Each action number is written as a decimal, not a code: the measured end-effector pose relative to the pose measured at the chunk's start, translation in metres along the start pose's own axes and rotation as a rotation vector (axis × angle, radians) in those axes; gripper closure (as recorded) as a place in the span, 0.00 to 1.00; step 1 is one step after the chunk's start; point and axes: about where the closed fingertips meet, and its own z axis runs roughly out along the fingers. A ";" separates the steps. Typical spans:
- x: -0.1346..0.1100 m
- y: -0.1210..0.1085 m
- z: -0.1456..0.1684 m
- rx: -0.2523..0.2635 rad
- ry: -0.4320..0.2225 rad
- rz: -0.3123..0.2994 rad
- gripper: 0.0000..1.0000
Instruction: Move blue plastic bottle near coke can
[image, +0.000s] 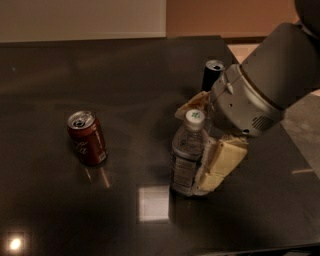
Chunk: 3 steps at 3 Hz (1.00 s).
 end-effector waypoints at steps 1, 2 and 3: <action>-0.001 -0.001 0.001 0.000 -0.006 -0.004 0.43; -0.005 -0.005 -0.001 0.003 -0.013 -0.011 0.65; -0.022 -0.017 -0.007 0.007 -0.041 -0.023 0.88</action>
Offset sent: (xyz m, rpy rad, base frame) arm 0.0100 0.0057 0.0050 0.0235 0.0019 0.0136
